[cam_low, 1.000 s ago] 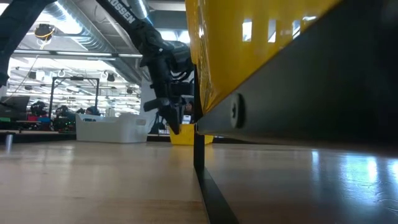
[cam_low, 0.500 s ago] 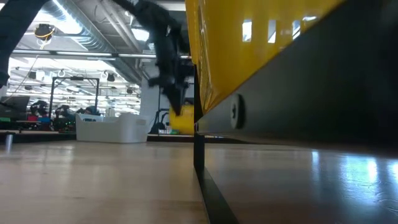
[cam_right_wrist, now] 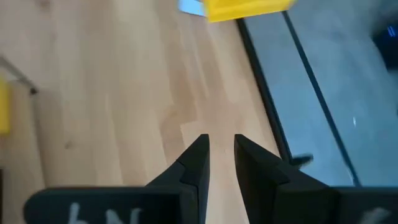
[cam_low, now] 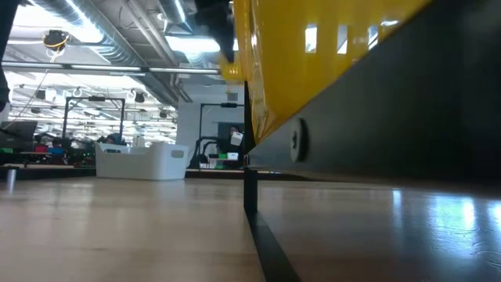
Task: Stack baskets on shelf by color
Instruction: Stack the yellow bin on top of the yellow bin on the shelf
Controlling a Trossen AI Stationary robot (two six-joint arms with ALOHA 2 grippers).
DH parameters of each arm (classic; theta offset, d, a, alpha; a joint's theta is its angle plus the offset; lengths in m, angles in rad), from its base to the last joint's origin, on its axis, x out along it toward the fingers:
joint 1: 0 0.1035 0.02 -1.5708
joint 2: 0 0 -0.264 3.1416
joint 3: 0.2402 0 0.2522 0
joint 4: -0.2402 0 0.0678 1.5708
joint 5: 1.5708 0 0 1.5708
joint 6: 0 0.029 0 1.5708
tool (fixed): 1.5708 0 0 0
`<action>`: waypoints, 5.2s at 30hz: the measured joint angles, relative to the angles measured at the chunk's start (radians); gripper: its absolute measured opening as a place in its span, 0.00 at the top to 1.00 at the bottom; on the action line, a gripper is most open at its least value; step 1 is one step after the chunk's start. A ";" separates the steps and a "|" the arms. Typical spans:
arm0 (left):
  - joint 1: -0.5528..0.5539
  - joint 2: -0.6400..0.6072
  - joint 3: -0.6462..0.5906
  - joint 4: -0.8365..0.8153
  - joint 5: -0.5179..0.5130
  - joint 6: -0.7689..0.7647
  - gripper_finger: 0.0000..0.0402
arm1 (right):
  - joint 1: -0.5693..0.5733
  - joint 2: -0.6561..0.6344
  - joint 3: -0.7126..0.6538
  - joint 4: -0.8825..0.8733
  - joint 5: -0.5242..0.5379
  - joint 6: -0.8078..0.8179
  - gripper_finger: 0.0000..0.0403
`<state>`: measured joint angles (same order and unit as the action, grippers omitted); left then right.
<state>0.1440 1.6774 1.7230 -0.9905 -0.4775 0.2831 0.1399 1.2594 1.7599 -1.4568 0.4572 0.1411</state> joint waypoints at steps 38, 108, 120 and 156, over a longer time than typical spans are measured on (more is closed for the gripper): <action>-0.402 0.058 0.032 0.200 -0.776 0.279 1.00 | 0.018 0.062 0.000 0.583 0.143 -0.190 0.82; -0.410 0.058 0.032 0.201 -0.601 0.588 0.87 | -0.079 0.224 0.001 0.568 0.333 -0.416 0.99; -0.499 0.058 0.032 0.201 -0.496 0.313 0.87 | -0.079 0.224 0.000 0.501 0.353 -0.411 0.99; -0.604 -0.341 0.034 -0.319 -0.515 -0.588 0.86 | 0.268 0.168 -0.219 0.359 -0.462 0.405 0.99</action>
<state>-0.4603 1.3362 1.7565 -1.3094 -0.9928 -0.3051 0.4076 1.4270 1.5411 -1.0973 -0.0044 0.5464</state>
